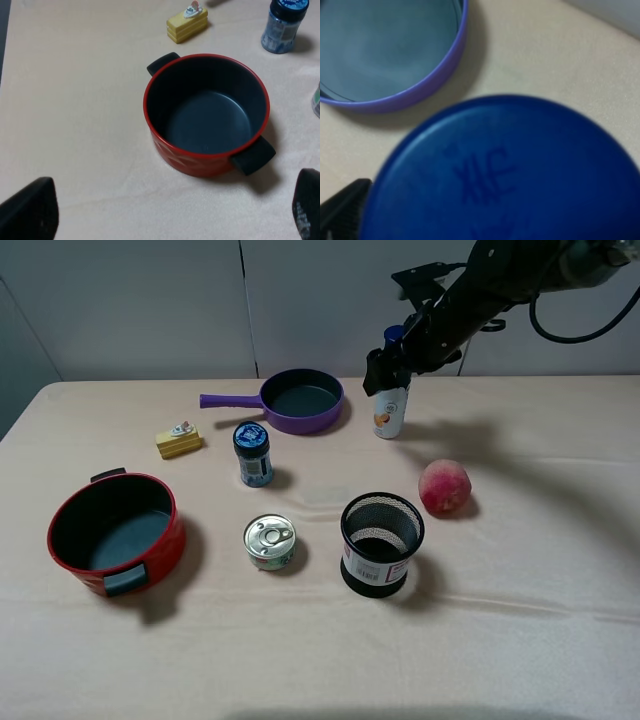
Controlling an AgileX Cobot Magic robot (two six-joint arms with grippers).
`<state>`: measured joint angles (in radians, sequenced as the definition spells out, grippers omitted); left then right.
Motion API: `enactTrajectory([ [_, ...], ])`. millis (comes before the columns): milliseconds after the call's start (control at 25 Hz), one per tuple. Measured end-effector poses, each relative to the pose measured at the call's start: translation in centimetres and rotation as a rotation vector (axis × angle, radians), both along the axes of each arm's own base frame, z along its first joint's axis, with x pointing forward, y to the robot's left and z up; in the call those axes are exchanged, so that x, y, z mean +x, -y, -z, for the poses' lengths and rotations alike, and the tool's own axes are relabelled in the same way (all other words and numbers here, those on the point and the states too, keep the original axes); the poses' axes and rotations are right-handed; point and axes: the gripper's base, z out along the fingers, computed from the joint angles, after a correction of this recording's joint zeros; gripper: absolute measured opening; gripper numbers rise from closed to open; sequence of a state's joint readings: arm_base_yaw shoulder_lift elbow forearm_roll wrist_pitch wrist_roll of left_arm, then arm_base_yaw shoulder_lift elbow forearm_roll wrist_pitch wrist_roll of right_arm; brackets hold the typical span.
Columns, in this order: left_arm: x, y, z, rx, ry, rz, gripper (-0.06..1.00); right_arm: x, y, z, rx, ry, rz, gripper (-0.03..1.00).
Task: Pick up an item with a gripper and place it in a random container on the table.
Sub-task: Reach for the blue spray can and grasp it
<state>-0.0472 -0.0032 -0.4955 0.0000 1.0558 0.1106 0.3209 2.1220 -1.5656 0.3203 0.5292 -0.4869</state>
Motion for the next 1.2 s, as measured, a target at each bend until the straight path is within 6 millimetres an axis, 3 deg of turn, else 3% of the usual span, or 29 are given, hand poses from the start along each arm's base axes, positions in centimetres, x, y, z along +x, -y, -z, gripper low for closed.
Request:
enactTrajectory([
  [1200,0.0,0.0,0.0,0.0,0.0,0.0,0.94,0.02,0.0,0.08,0.0,0.0,0.0,0.67],
])
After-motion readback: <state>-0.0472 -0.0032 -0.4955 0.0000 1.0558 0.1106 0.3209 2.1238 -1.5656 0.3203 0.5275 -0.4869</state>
